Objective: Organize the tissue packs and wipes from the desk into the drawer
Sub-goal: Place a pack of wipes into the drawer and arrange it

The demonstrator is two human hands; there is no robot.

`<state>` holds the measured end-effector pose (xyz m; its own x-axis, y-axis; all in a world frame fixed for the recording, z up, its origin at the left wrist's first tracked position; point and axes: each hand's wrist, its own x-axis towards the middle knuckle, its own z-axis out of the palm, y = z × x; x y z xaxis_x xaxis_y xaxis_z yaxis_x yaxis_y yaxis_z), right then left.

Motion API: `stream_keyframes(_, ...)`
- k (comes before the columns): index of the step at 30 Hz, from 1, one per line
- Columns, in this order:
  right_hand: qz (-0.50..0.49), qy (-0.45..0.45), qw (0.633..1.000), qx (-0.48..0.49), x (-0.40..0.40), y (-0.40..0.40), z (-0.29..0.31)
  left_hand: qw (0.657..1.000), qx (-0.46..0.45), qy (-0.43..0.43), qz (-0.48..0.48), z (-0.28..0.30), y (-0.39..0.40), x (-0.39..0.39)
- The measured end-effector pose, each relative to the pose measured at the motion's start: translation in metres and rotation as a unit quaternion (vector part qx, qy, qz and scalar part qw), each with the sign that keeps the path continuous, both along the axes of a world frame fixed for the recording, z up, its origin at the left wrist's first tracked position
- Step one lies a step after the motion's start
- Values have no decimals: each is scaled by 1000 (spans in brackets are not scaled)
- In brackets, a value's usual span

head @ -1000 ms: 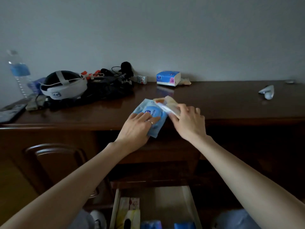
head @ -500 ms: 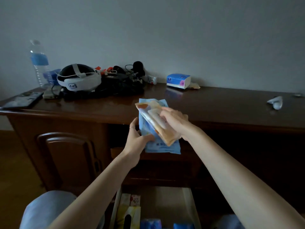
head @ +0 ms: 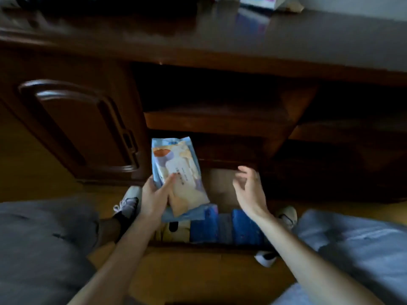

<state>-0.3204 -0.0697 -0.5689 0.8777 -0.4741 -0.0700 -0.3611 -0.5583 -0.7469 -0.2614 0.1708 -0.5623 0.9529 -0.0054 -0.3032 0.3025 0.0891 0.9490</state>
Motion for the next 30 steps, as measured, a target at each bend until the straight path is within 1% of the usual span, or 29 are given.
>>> stream_keyframes(1, 23, 89, 995, -27, 4, -13, -21, 1000, 27, 1, 2, -11, 6, 3)
stream_keyframes(2, 65, 181, 980, -53, 7, -24, -42, 999, 45, 6, 2, -22, 10, 6)
stream_keyframes(3, 116, 253, 957, -82, 10, -32, -62, 998, 57, 11, 1, -31, 12, 8)
stream_keyframes(4, 161, 301, 933, -115, 12, -36, -82, 998, 62, 15, 0, -39, 12, 9)
stream_keyframes(7, 256, 362, 871, -210, 21, -30, -130, 997, 72, 32, 0, -54, 14, 8)
stream_keyframes(10, 336, 375, 806, -311, 33, -18, -158, 994, 101, 30, 25, -64, 24, 10)
stream_keyframes(11, 348, 377, 791, -333, 36, -16, -164, 993, 107, 31, 40, -65, 29, 12)
stream_keyframes(12, 351, 381, 784, -340, 39, -15, -169, 992, 107, 31, 55, -66, 33, 14)
stream_keyframes(15, 344, 402, 774, -347, 45, -16, -181, 989, 109, 45, 88, -69, 44, 18)
stream_keyframes(18, 344, 403, 765, -365, 54, -26, -183, 987, 107, 54, 111, -76, 54, 19)
stream_keyframes(19, 342, 404, 767, -362, 57, -30, -180, 986, 104, 58, 116, -78, 57, 19)
stream_keyframes(21, 327, 396, 782, -353, 59, -36, -172, 986, 102, 62, 118, -80, 60, 18)
stream_keyframes(22, 318, 380, 789, -363, 61, -39, -167, 986, 103, 62, 117, -81, 61, 19)
stream_keyframes(25, 288, 326, 793, -426, 68, -39, -141, 987, 112, 56, 104, -79, 61, 20)
stream_keyframes(26, 269, 301, 805, -436, 68, -38, -129, 987, 117, 52, 97, -79, 59, 21)
stream_keyframes(28, 221, 221, 833, -456, 66, -36, -102, 988, 124, 46, 81, -77, 54, 20)
stream_keyframes(30, 193, 141, 863, -444, 63, -36, -81, 991, 109, 46, 60, -74, 47, 20)
